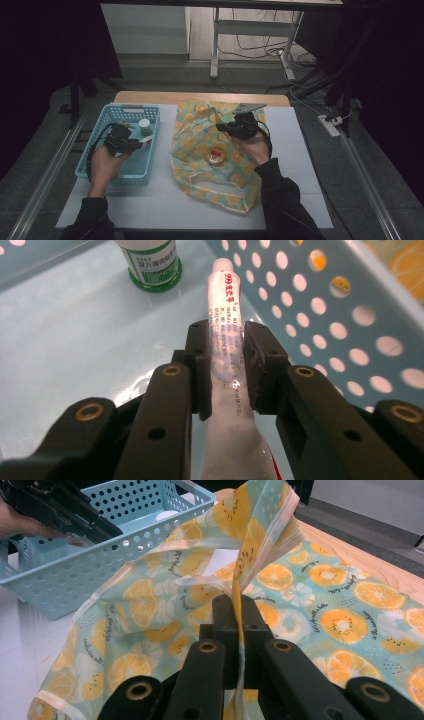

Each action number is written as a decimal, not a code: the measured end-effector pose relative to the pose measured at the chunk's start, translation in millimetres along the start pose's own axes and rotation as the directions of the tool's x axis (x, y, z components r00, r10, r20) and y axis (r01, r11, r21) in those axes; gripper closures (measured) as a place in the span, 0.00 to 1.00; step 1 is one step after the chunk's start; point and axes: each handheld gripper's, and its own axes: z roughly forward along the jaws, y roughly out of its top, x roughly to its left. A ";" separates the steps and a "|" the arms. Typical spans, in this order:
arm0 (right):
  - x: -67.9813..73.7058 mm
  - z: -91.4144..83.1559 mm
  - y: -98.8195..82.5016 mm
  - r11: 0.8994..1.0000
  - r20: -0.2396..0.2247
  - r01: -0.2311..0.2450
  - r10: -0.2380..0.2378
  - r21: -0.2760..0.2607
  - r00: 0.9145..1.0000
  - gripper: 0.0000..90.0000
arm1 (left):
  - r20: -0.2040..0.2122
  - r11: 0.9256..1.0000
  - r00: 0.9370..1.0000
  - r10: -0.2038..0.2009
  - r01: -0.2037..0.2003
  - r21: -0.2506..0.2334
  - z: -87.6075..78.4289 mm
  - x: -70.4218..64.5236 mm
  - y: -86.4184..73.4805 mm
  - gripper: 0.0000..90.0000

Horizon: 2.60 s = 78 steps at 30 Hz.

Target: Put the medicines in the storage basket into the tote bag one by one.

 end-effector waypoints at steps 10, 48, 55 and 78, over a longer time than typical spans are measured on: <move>1.3 -0.2 0.7 1.000 0.004 0.007 -0.007 0.001 1.000 0.99 | 0.003 0.998 1.000 0.001 -0.001 -0.060 -11.5 0.1 0.2 0.83; 0.3 -4.6 2.3 1.000 0.015 0.007 -0.007 -0.013 1.000 0.99 | 0.096 0.973 0.995 0.039 -0.016 -0.230 -69.8 -22.9 9.2 0.83; -0.2 -5.2 2.4 1.000 0.016 0.004 -0.004 -0.015 1.000 0.99 | 0.129 0.970 0.988 0.081 -0.049 -0.240 -74.4 -39.7 16.1 0.83; -1.6 -5.4 2.6 1.000 0.018 0.006 -0.005 -0.017 1.000 0.99 | 0.235 0.959 0.947 0.217 -0.163 -0.230 -56.0 -96.7 38.3 0.84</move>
